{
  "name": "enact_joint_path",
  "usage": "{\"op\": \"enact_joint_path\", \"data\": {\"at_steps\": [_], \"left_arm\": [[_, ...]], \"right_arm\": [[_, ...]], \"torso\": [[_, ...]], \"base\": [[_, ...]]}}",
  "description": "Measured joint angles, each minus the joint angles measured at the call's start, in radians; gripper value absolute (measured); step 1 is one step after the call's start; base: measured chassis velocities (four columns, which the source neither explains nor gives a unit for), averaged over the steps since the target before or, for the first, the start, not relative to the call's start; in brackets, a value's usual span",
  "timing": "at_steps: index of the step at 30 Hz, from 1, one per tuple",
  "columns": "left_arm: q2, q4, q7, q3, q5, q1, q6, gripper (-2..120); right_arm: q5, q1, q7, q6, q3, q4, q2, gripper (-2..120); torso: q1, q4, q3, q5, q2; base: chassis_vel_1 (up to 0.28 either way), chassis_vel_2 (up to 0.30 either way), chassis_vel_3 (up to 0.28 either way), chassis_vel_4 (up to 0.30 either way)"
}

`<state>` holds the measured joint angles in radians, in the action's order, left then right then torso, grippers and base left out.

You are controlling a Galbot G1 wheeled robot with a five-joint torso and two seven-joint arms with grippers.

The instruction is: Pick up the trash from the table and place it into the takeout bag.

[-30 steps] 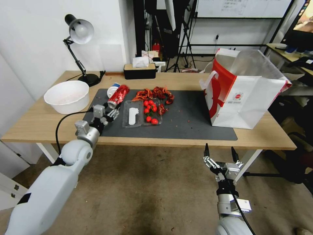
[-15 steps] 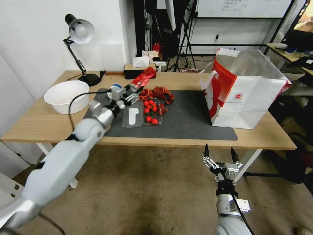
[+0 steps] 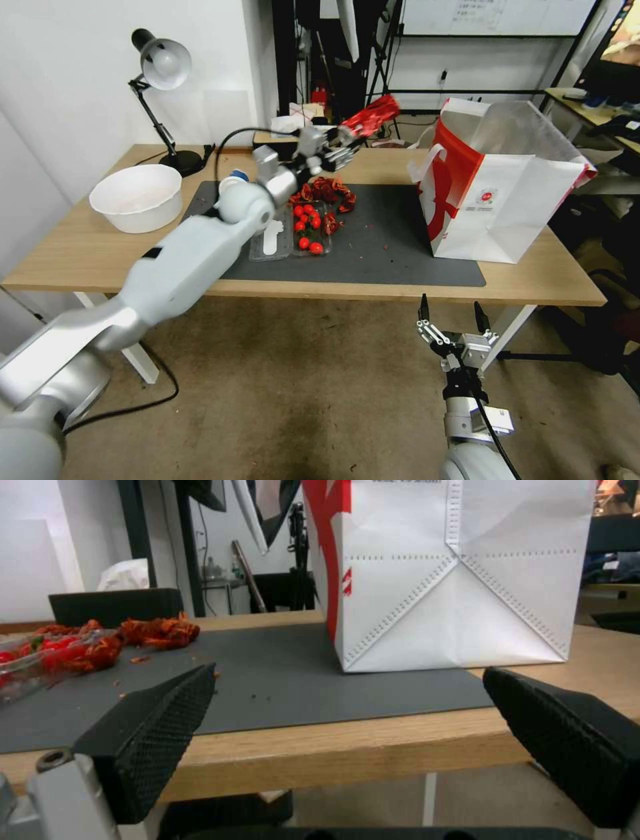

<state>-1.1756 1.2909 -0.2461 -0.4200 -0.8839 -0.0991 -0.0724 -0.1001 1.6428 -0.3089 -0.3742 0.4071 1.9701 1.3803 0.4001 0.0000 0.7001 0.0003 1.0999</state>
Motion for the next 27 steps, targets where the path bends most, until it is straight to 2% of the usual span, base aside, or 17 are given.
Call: {"op": "enact_joint_path", "data": {"at_steps": [3, 4, 7, 10, 11, 12, 15, 22, 27], "left_arm": [[-0.062, -0.041, 0.000, -0.048, -0.012, 0.068, 0.002, 51], [-0.062, -0.041, 0.000, -0.048, -0.012, 0.068, 0.002, 51], [-0.124, -0.076, 0.000, -0.088, -0.027, 0.126, 0.004, 51], [-0.158, -0.095, 0.001, -0.110, -0.035, 0.154, 0.005, 51], [-0.193, -0.115, 0.001, -0.127, -0.040, 0.176, 0.005, 51], [-0.193, -0.115, 0.001, -0.127, -0.040, 0.176, 0.005, 51], [-0.266, -0.159, -0.003, -0.158, -0.047, 0.208, 0.006, 51], [-0.341, -0.217, -0.015, -0.187, -0.044, 0.222, 0.004, 51], [-0.355, -0.237, -0.017, -0.206, -0.039, 0.225, 0.003, 53]], "right_arm": [[0.001, -0.003, 0.000, 0.001, 0.000, 0.000, 0.001, 100], [0.001, -0.003, 0.000, 0.001, 0.000, 0.000, 0.001, 100], [0.001, -0.005, 0.000, 0.001, -0.001, -0.002, 0.002, 100], [0.001, -0.005, 0.000, 0.001, -0.001, -0.002, 0.003, 100], [0.001, -0.005, -0.001, 0.001, -0.001, -0.002, 0.004, 100], [0.001, -0.005, -0.001, 0.001, -0.001, -0.002, 0.004, 100], [0.001, -0.003, -0.001, 0.001, 0.000, -0.001, 0.005, 100], [0.001, -0.002, -0.005, -0.001, 0.009, 0.002, 0.006, 100], [0.001, -0.005, -0.005, -0.001, 0.009, 0.002, 0.011, 100]], "torso": [[0.000, 0.0001, 0.000, 0.0000, 0.000], [0.000, 0.0001, 0.000, 0.0000, 0.000], [0.000, -0.0001, 0.000, 0.0001, 0.000], [0.000, 0.0001, 0.000, 0.0001, 0.000], [0.000, 0.0000, 0.000, 0.0000, 0.000], [0.000, 0.0000, 0.000, 0.0000, 0.000], [0.000, -0.0002, 0.000, 0.0001, 0.000], [0.000, -0.0001, 0.000, -0.0002, 0.000], [0.000, 0.0001, 0.000, -0.0002, 0.000]], "base": [[0.000, 0.000, 0.000, 0.000], [0.000, 0.000, 0.000, 0.000], [0.000, 0.000, 0.000, 0.000], [0.000, 0.000, 0.000, 0.000], [0.000, 0.000, 0.000, 0.000], [0.000, 0.000, 0.000, 0.000], [0.000, 0.000, 0.000, 0.000], [0.000, 0.000, 0.000, 0.000], [0.000, 0.000, 0.000, 0.000]]}}
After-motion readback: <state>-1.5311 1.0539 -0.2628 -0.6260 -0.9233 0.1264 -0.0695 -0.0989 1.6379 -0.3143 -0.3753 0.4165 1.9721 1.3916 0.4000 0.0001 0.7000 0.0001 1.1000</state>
